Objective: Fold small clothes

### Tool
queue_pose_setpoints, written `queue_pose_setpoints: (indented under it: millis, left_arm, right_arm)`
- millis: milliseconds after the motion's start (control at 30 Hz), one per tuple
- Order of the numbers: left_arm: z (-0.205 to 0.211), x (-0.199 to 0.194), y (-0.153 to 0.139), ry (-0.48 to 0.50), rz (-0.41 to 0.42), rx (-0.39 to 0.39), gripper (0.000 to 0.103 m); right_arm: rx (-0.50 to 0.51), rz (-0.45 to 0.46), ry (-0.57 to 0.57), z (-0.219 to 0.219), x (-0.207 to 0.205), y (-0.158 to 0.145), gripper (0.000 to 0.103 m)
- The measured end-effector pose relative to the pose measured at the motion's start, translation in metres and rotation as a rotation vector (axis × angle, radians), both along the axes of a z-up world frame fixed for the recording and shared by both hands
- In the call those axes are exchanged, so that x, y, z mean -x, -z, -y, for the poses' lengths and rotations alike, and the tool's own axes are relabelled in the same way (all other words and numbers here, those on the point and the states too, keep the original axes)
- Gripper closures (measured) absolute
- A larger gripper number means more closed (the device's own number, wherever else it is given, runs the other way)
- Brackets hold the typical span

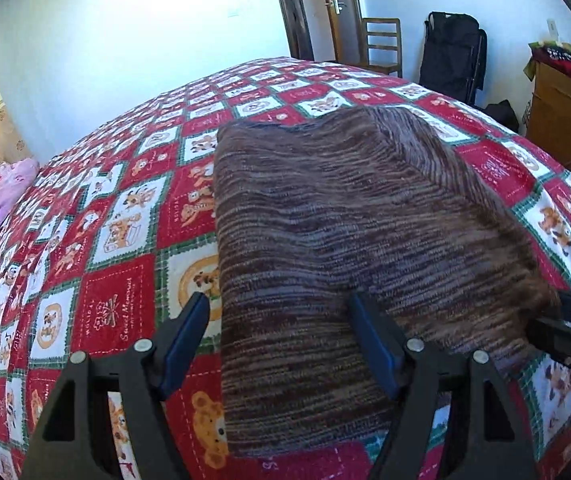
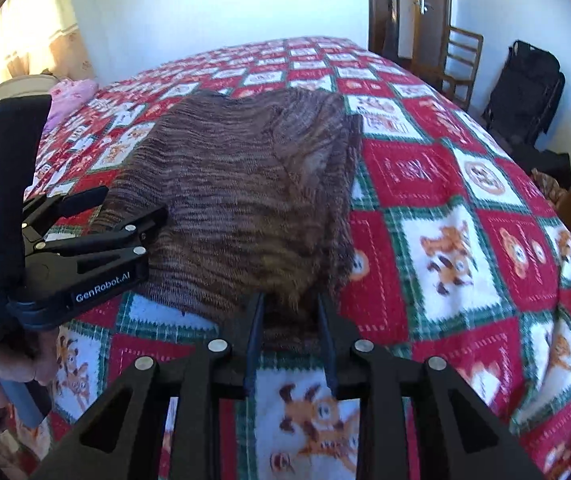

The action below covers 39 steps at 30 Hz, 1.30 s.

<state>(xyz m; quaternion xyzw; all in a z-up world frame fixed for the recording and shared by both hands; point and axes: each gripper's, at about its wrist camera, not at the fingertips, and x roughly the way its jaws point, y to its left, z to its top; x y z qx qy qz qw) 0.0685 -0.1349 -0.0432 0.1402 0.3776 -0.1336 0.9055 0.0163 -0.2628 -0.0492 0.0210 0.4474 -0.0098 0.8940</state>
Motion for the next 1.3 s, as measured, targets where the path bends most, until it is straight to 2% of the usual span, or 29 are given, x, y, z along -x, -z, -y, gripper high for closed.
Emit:
queue_pose_setpoints:
  millis: [67, 167, 200, 300, 433, 467, 567, 700, 867, 933, 1000, 1067, 1133, 1167, 1200, 1233, 1267, 1300]
  left_arm:
    - [-0.001, 0.000, 0.000, 0.003, -0.004, -0.002, 0.023]
    - [-0.003, -0.001, 0.002, -0.008, -0.012, 0.005, 0.017]
    - [-0.004, 0.000, 0.002, -0.007, -0.018, 0.012, 0.017]
    - [-0.008, 0.003, 0.000, 0.023, -0.041, 0.033, 0.017]
    - [-0.026, 0.004, -0.014, 0.114, -0.097, 0.178, 0.017]
    - [-0.032, -0.003, -0.019, 0.118, -0.115, 0.225, 0.016]
    - [-0.035, -0.030, -0.028, 0.066, -0.140, 0.277, 0.015]
    - [-0.028, -0.074, -0.020, -0.026, -0.186, 0.303, 0.015]
    - [-0.013, -0.104, 0.018, -0.026, -0.293, 0.316, 0.015]
    - [-0.014, -0.102, 0.021, -0.021, -0.261, 0.345, 0.012]
    - [-0.013, -0.100, 0.022, -0.001, -0.244, 0.344, 0.010]
    - [-0.013, -0.102, 0.023, 0.009, -0.254, 0.361, 0.009]
    - [-0.017, -0.104, 0.022, 0.010, -0.260, 0.385, 0.010]
    - [-0.017, -0.103, 0.022, 0.008, -0.253, 0.384, 0.017]
    - [-0.017, -0.102, 0.022, 0.014, -0.239, 0.381, 0.026]
    - [-0.015, -0.099, 0.020, 0.037, -0.226, 0.383, 0.033]
    - [-0.013, -0.098, 0.019, 0.057, -0.223, 0.388, 0.049]
    - [-0.010, -0.096, 0.018, 0.067, -0.209, 0.376, 0.059]
  right_arm:
    - [-0.028, 0.005, 0.017, 0.003, 0.007, -0.006, 0.067]
    - [-0.077, 0.057, 0.063, 0.009, 0.018, -0.016, 0.040]
    - [-0.085, 0.082, 0.085, 0.012, 0.022, -0.020, 0.039]
    - [-0.092, 0.088, 0.099, 0.018, 0.022, -0.022, 0.039]
    - [-0.099, 0.074, 0.115, 0.028, 0.012, -0.023, 0.039]
    - [-0.116, 0.082, 0.124, 0.033, 0.007, -0.026, 0.038]
    - [-0.215, 0.113, 0.133, 0.048, -0.019, -0.035, 0.036]
    - [-0.277, 0.073, 0.163, 0.059, -0.072, -0.028, 0.034]
    - [-0.239, 0.058, 0.208, 0.065, -0.122, -0.006, 0.034]
    - [-0.245, 0.016, 0.198, 0.065, -0.137, 0.009, 0.034]
    - [-0.244, 0.071, 0.178, 0.061, -0.138, 0.009, 0.026]
    - [-0.266, 0.082, 0.126, 0.053, -0.142, 0.012, 0.026]
    - [-0.211, 0.075, 0.119, 0.046, -0.146, 0.014, 0.030]
    - [-0.197, 0.079, 0.114, 0.043, -0.147, 0.013, 0.044]
    - [-0.212, 0.091, 0.096, 0.041, -0.147, 0.012, 0.066]
    - [-0.241, 0.096, 0.085, 0.041, -0.147, 0.013, 0.069]
    - [-0.250, 0.100, 0.089, 0.041, -0.146, 0.014, 0.072]
    - [-0.245, 0.103, 0.094, 0.040, -0.145, 0.014, 0.077]
